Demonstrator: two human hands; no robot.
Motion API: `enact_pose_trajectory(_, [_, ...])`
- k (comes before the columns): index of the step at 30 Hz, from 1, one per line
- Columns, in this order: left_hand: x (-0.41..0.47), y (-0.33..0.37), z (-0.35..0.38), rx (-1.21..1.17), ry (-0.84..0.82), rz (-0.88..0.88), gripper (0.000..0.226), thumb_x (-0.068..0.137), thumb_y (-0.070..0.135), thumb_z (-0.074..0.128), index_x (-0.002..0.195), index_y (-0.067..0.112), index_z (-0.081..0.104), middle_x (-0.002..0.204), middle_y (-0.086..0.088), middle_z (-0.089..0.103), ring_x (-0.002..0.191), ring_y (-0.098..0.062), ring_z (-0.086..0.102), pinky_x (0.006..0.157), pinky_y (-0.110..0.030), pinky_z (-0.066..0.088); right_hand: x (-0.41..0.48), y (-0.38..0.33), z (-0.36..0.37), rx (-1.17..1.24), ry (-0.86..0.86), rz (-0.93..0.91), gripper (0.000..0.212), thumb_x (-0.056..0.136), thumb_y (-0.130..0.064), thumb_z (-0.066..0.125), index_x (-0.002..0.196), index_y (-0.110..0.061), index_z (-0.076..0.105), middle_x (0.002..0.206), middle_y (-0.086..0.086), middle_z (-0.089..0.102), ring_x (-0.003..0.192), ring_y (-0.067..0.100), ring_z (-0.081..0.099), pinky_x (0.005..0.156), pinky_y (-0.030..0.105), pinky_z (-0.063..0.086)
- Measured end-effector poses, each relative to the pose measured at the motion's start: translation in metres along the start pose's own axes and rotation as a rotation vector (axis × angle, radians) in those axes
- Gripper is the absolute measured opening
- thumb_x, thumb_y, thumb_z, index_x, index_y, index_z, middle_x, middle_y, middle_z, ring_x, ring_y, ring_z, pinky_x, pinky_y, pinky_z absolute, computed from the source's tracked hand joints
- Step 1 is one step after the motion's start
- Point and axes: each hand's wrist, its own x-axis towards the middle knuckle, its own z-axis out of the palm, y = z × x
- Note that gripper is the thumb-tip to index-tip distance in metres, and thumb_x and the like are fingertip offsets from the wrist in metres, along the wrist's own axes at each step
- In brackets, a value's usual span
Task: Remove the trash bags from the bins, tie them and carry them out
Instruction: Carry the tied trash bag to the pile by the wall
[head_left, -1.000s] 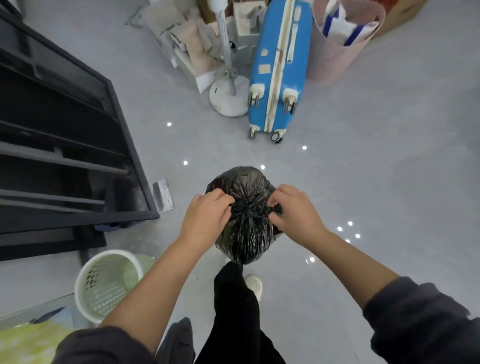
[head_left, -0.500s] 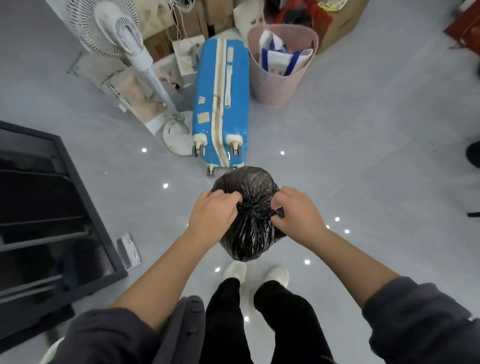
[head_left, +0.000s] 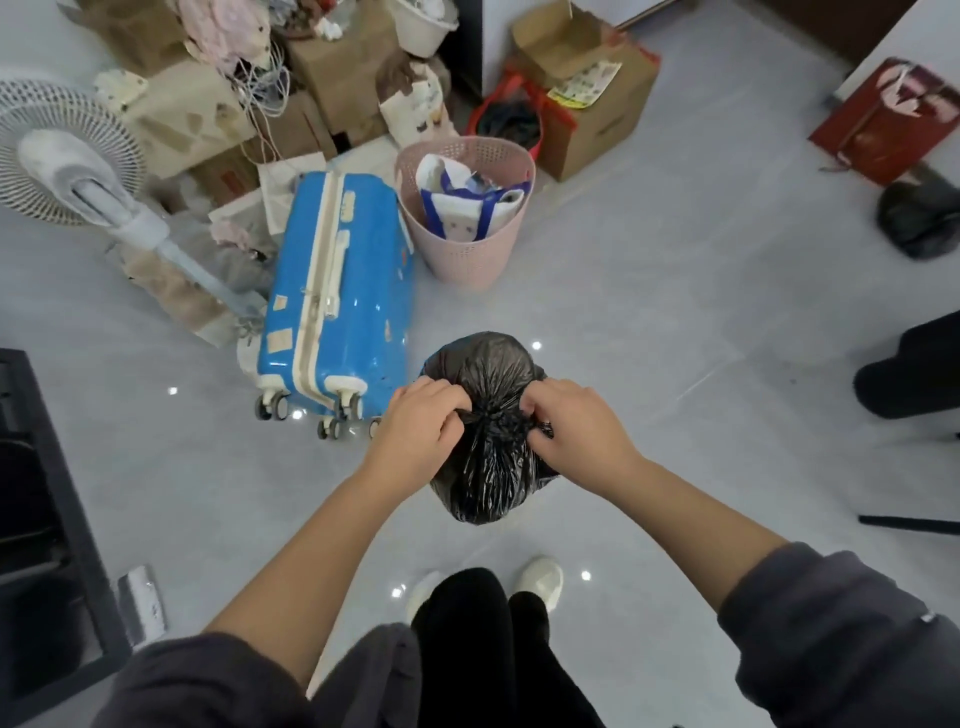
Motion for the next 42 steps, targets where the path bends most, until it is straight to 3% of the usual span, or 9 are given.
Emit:
enact_pose_trajectory(4, [0.083, 0.028, 0.009, -0.044, -0.017, 0.039, 0.023, 0.083, 0.008, 0.043, 0.091, 0.014, 0.064, 0.086, 0.006, 0.057, 0.087, -0.018, 0.049, 0.080, -0.035, 0.038, 0.036, 0.060, -0.041, 0.004, 0.019, -0.023, 0.027, 0.079, -0.011, 0.057, 0.103, -0.019, 0.065, 0.087, -0.005, 0.055, 0.085, 0.022, 0.055, 0.074, 0.032, 0.038])
enact_pose_trajectory(10, [0.223, 0.058, 0.026, -0.013, -0.120, 0.049, 0.024, 0.086, 0.008, 0.041, 0.090, 0.013, 0.063, 0.085, 0.009, 0.050, 0.088, -0.013, 0.042, 0.081, -0.029, 0.028, 0.107, 0.153, -0.097, 0.023, -0.008, 0.010, 0.009, 0.079, -0.014, 0.064, 0.087, -0.014, 0.063, 0.084, -0.001, 0.053, 0.084, 0.026, 0.055, 0.074, 0.035, 0.041])
enact_pose_trajectory(17, [0.380, 0.118, 0.037, 0.076, -0.357, 0.186, 0.027, 0.074, 0.034, 0.042, 0.090, 0.020, 0.059, 0.085, 0.011, 0.047, 0.093, -0.017, 0.047, 0.089, -0.033, 0.033, 0.171, 0.263, -0.177, 0.075, -0.058, 0.098, 0.014, 0.074, -0.013, 0.060, 0.082, -0.023, 0.054, 0.085, -0.004, 0.047, 0.086, 0.021, 0.051, 0.076, 0.035, 0.042])
enact_pose_trajectory(21, [0.465, 0.163, 0.063, 0.110, -0.330, 0.235, 0.022, 0.079, 0.032, 0.057, 0.095, 0.018, 0.060, 0.093, 0.006, 0.056, 0.096, -0.017, 0.049, 0.091, -0.033, 0.034, 0.200, 0.341, -0.223, 0.082, -0.033, 0.150, 0.017, 0.071, -0.011, 0.063, 0.082, -0.020, 0.052, 0.086, -0.002, 0.048, 0.084, 0.022, 0.051, 0.072, 0.035, 0.043])
enact_pose_trajectory(29, [0.609, 0.264, 0.113, 0.146, -0.252, 0.197, 0.016, 0.082, 0.027, 0.060, 0.096, 0.018, 0.059, 0.097, 0.004, 0.058, 0.102, -0.018, 0.050, 0.086, -0.030, 0.027, 0.247, 0.501, -0.304, 0.101, -0.023, 0.156, 0.026, 0.071, -0.010, 0.063, 0.076, -0.026, 0.042, 0.088, -0.005, 0.046, 0.078, 0.016, 0.044, 0.066, 0.033, 0.044])
enact_pose_trajectory(38, [0.775, 0.337, 0.160, 0.120, -0.283, 0.207, 0.015, 0.082, 0.028, 0.061, 0.095, 0.019, 0.060, 0.096, 0.005, 0.058, 0.101, -0.019, 0.052, 0.091, -0.035, 0.035, 0.314, 0.647, -0.391, 0.070, -0.021, 0.209, 0.022, 0.072, -0.009, 0.059, 0.075, -0.024, 0.044, 0.086, -0.006, 0.044, 0.077, 0.017, 0.045, 0.065, 0.031, 0.042])
enact_pose_trajectory(42, [0.863, 0.356, 0.184, 0.099, -0.329, 0.249, 0.015, 0.081, 0.025, 0.062, 0.094, 0.018, 0.060, 0.096, 0.003, 0.059, 0.098, -0.020, 0.053, 0.089, -0.038, 0.042, 0.357, 0.714, -0.419, 0.079, -0.010, 0.275, 0.023, 0.072, -0.011, 0.060, 0.074, -0.026, 0.043, 0.085, -0.007, 0.044, 0.078, 0.018, 0.048, 0.069, 0.033, 0.047])
